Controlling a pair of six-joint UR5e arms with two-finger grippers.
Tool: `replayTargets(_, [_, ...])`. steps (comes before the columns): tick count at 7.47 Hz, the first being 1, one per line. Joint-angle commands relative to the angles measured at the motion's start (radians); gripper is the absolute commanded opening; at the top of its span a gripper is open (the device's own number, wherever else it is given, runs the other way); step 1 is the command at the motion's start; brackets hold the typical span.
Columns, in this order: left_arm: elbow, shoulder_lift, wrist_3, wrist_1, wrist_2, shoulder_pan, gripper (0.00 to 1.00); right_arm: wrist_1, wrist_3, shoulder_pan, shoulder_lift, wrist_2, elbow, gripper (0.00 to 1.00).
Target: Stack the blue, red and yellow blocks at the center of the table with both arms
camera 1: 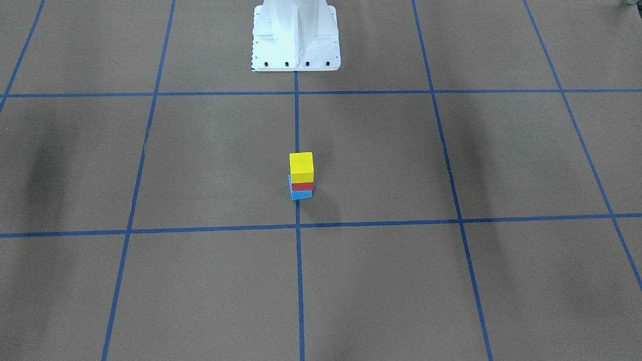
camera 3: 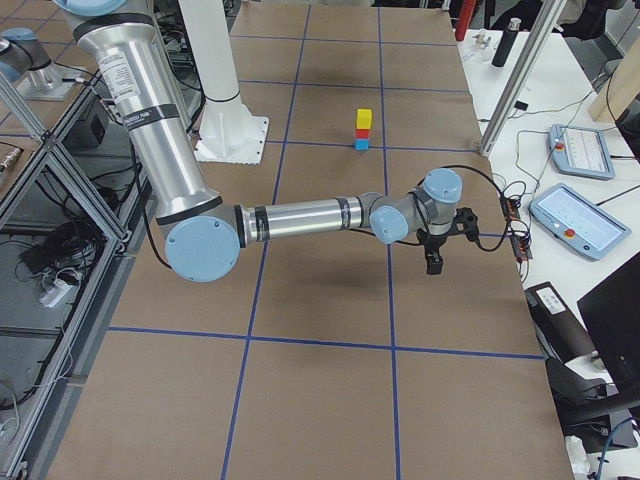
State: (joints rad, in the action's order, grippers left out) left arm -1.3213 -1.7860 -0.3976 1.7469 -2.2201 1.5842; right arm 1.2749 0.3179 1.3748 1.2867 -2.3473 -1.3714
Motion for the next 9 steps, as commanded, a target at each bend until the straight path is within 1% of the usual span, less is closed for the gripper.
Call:
replayTargets(1, [0.04,0.026,-0.009,0.063,0.031,0.005,1.0,0.178,-0.249,0.157,0.082,-0.033,-0.055,1.0])
replayTargets(2, [0.04,0.027,-0.006,0.065,0.03,0.005,1.0,0.29,-0.367,0.218,0.079,-0.027,-0.058,1.0])
replayTargets(3, [0.04,0.024,0.044,0.063,0.027,0.005,1.0,0.387,-0.405,0.231,0.077,0.009,-0.083,1.0])
replayTargets(4, [0.033,0.027,0.169,0.063,0.02,0.005,1.0,0.473,-0.407,0.224,0.074,0.116,-0.113,1.0])
replayTargets(5, [-0.013,0.057,0.196,0.063,0.019,0.005,1.0,0.503,-0.402,0.224,0.088,0.096,-0.113,1.0])
replayTargets(6, [-0.069,0.075,0.254,0.054,0.002,0.003,1.0,0.495,-0.404,0.225,0.109,0.026,-0.118,1.0])
replayTargets(7, [-0.114,0.094,0.316,0.048,-0.042,-0.003,1.0,0.495,-0.404,0.236,0.114,0.019,-0.118,1.0])
replayTargets(9, [-0.147,0.117,0.393,0.049,-0.046,-0.032,1.0,0.494,-0.399,0.236,0.118,0.014,-0.121,1.0])
